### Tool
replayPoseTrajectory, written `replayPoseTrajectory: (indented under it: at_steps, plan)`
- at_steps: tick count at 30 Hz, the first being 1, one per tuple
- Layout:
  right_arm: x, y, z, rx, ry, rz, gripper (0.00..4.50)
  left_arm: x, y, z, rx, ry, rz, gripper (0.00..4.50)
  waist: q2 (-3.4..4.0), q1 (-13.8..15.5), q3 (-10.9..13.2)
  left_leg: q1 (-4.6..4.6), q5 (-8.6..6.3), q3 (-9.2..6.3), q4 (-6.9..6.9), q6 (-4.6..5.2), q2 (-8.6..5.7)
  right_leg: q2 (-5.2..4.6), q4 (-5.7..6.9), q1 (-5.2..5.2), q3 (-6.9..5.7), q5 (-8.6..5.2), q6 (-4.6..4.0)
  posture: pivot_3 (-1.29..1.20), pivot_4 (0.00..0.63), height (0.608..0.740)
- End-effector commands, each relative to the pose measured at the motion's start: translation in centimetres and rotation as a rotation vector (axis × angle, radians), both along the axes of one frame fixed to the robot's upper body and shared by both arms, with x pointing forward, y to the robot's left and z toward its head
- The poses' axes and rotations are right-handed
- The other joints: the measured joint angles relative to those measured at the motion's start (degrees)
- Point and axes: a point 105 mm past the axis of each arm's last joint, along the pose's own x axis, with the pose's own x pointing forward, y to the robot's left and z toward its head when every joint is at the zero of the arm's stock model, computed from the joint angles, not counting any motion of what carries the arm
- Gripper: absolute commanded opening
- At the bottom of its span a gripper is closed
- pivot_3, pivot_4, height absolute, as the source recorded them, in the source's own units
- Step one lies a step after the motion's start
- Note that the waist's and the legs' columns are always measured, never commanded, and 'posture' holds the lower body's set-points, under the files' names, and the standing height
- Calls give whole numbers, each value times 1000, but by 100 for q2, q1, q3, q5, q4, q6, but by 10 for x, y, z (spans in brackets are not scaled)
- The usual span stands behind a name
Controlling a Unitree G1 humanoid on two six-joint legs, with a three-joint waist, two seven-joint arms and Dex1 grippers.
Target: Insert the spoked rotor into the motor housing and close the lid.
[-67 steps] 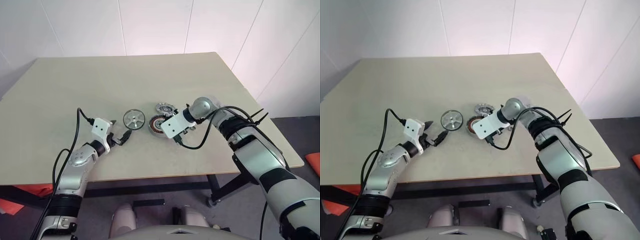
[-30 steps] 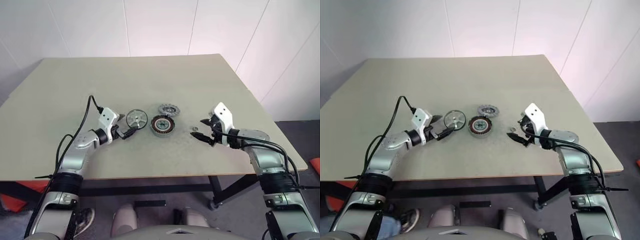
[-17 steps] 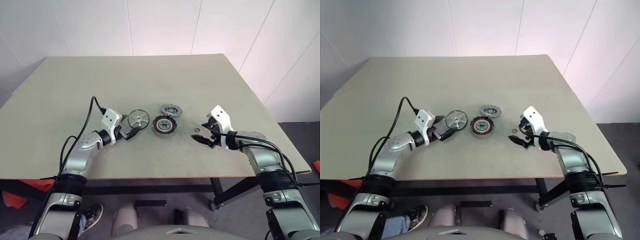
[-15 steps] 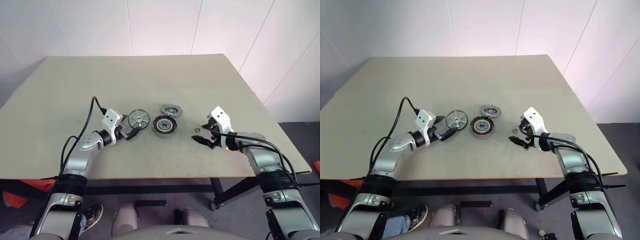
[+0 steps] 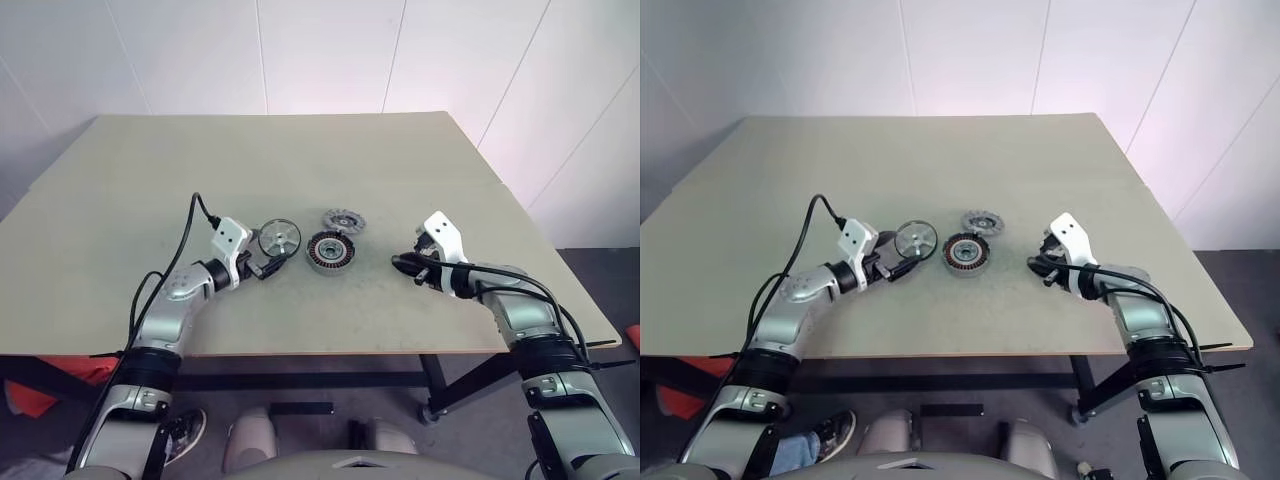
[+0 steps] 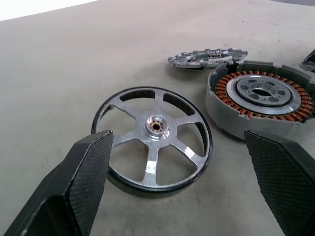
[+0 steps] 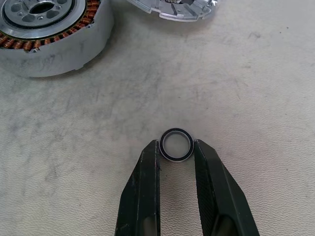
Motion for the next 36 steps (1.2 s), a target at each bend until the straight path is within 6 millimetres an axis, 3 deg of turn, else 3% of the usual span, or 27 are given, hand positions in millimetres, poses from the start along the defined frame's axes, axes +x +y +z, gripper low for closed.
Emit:
replayPoseTrajectory:
  at_steps: [1, 3, 6, 8, 12, 16, 26, 36]
  plan:
    - [3, 0, 15, -37, -62, 10, 653, 5, -3, 11, -4, -43, -2, 4500, 0, 0, 0, 0, 0, 0, -1, 0, 0, 0, 0, -1, 0, 0, 0, 0, 0, 740]
    - [5, 11, 30, -21, -108, 38, 653, 5, -4, 11, -6, -44, -3, 4500, 1, 1, 0, -1, 0, 0, -6, 0, 1, 1, 1, -4, 0, 1, 0, 0, 0, 740]
    - [7, 46, 67, 33, -207, 135, 653, 4, -5, 11, -8, -43, -7, 4500, 2, -20, 1, -10, 0, 1, -17, 0, 1, 1, 2, -17, 0, 19, -28, 0, 0, 740]
    - [6, 71, 79, 69, -226, 186, 653, 4, -6, 11, -11, -42, -11, 4500, 3, -41, 1, -9, -1, 2, -26, -5, 6, 5, 3, -26, 0, 22, -34, 0, 0, 740]
    - [4, 91, 80, 90, -209, 222, 653, 3, -10, 11, -16, -41, -18, 4500, 3, 23, 0, -10, -4, 1, -36, -25, 23, 24, -1, -27, -3, 21, -38, 0, 0, 740]
    - [6, 117, 57, 82, -136, 267, 653, 0, -1, 11, -22, -46, 12, 4500, 3, 14, 0, -16, -6, 2, -38, -24, 14, 18, -8, -26, 1, 19, -35, 0, 0, 740]
    - [16, 123, 39, 47, -95, 280, 653, -6, 14, 10, -16, -46, 73, 4500, 4, -4, 0, -14, -3, 1, -39, -29, 18, 21, -4, -28, 1, 19, -34, 0, 0, 740]
    - [15, 124, 31, 31, -74, 287, 653, -8, 15, 10, -14, -44, 83, 4500, 4, -3, 0, -10, -3, 1, -39, -31, 18, 22, -4, -25, 1, 19, -34, 0, 0, 740]
